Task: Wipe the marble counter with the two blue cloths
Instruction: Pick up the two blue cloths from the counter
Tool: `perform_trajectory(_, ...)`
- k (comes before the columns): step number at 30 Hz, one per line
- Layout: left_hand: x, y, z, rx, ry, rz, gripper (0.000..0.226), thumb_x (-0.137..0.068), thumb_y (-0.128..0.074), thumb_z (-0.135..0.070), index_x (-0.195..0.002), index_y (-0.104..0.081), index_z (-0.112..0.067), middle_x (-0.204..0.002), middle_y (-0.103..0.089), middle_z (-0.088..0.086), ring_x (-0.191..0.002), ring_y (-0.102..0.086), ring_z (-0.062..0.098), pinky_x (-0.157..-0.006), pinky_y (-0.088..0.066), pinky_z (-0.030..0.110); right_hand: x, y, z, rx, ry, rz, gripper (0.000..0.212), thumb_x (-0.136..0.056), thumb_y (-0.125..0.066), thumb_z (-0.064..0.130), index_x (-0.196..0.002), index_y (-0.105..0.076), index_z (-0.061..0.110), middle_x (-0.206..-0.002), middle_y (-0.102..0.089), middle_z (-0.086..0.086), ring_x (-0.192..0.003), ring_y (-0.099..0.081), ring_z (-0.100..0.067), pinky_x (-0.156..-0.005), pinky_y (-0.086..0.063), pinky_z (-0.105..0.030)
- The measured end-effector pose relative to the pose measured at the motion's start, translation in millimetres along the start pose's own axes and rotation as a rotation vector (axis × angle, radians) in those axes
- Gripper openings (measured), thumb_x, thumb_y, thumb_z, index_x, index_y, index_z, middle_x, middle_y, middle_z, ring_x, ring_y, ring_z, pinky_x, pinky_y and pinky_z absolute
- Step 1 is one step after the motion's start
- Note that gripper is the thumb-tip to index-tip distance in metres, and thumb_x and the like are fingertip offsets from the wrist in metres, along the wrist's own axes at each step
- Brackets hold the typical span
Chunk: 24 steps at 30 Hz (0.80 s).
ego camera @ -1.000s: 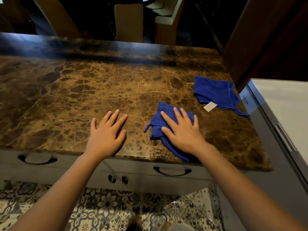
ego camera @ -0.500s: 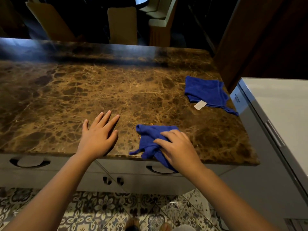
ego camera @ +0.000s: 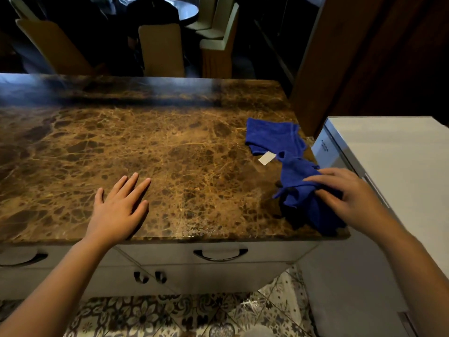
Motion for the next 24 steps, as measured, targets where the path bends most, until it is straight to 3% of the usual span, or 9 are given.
perform_trajectory(5,0,1,-2,-0.020,0.000,-0.001,0.066,-0.080,-0.007,-0.060,-0.142,-0.017,-0.041,-0.156,-0.014,-0.004,-0.143,-0.007,0.016,-0.111,-0.004,0.056,5,-18,-24,0.041,-0.065,0.061,0.028,-0.082,-0.063,0.003,-0.107,-0.066,0.015,-0.106,-0.062,-0.010,-0.101,-0.053,-0.029,-0.083,-0.039,-0.035)
perform_trajectory(10,1,1,-1,-0.010,-0.002,0.007,0.063,-0.082,-0.009,-0.058,-0.142,-0.015,-0.042,-0.156,-0.013,-0.005,-0.143,-0.006,0.015,-0.111,-0.003,0.056,11,-55,-24,0.244,-0.034,0.119,0.028,-0.081,-0.066,0.016,-0.109,-0.066,0.016,-0.103,-0.064,-0.014,-0.098,-0.058,-0.036,-0.074,-0.046,-0.045)
perform_trajectory(12,1,0,0,-0.009,-0.004,0.008,0.062,-0.083,-0.010,-0.058,-0.142,-0.015,-0.042,-0.156,-0.013,-0.005,-0.143,-0.006,0.016,-0.111,-0.003,0.056,14,-58,-28,0.266,-0.059,0.149,0.035,-0.082,-0.056,0.027,-0.116,-0.062,0.019,-0.112,-0.062,-0.012,-0.105,-0.057,-0.035,-0.082,-0.045,-0.047)
perform_trajectory(15,1,0,0,-0.005,-0.005,0.016,0.061,-0.084,-0.011,-0.056,-0.143,-0.015,-0.042,-0.156,-0.012,-0.004,-0.143,-0.005,0.015,-0.111,-0.002,0.056,18,-53,-36,0.237,-0.048,0.235,0.044,-0.088,-0.049,0.031,-0.132,-0.043,0.035,-0.142,-0.038,0.001,-0.134,-0.029,-0.020,-0.107,-0.016,-0.051)
perform_trajectory(17,1,1,0,0.004,-0.008,0.016,0.060,-0.084,-0.013,-0.055,-0.143,-0.015,-0.041,-0.156,-0.012,-0.004,-0.143,-0.005,0.015,-0.111,-0.002,0.056,20,-47,-38,0.170,-0.076,0.379,0.051,-0.091,-0.050,0.018,-0.128,-0.030,0.049,-0.146,-0.013,0.014,-0.137,-0.004,-0.007,-0.109,0.005,-0.051)
perform_trajectory(19,1,1,0,0.008,-0.009,0.024,0.060,-0.084,-0.013,-0.055,-0.143,-0.013,-0.041,-0.156,-0.011,-0.004,-0.143,-0.004,0.015,-0.111,-0.002,0.056,19,-45,-33,0.127,-0.165,0.419,0.060,-0.089,-0.048,0.009,-0.125,-0.026,0.052,-0.146,-0.010,0.017,-0.139,0.002,-0.008,-0.109,0.010,-0.051)
perform_trajectory(20,1,0,0,0.006,-0.008,0.031,0.060,-0.084,-0.012,-0.055,-0.143,-0.012,-0.041,-0.156,-0.010,-0.004,-0.143,-0.003,0.015,-0.112,-0.001,0.056,17,-44,-27,0.102,-0.202,0.321,0.057,-0.089,-0.047,0.013,-0.127,-0.026,0.051,-0.148,-0.014,0.014,-0.140,0.000,-0.010,-0.109,0.009,-0.052)
perform_trajectory(22,1,0,-2,0.001,-0.006,0.033,0.061,-0.084,-0.012,-0.054,-0.143,-0.012,-0.041,-0.157,-0.009,-0.004,-0.143,-0.002,0.015,-0.112,-0.001,0.055,14,-46,-14,0.129,-0.253,0.092,0.049,-0.089,-0.038,0.043,-0.134,-0.022,0.047,-0.152,-0.018,0.006,-0.140,-0.005,-0.014,-0.109,0.003,-0.053)
perform_trajectory(24,1,1,-3,-0.003,-0.009,0.031,0.061,-0.084,-0.011,-0.054,-0.143,-0.012,-0.040,-0.157,-0.008,-0.003,-0.143,-0.002,0.016,-0.112,-0.001,0.056,14,-62,-10,0.244,-0.280,0.080,0.062,-0.080,-0.017,0.067,-0.138,-0.016,0.047,-0.155,-0.014,0.003,-0.141,-0.002,-0.016,-0.109,0.001,-0.054)
Point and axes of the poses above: each hand's wrist, its own x-axis away from the middle knuckle, its own y-axis out of the back of the hand, z = x × y, the point moved 4 cm from there along -x, towards the middle knuckle
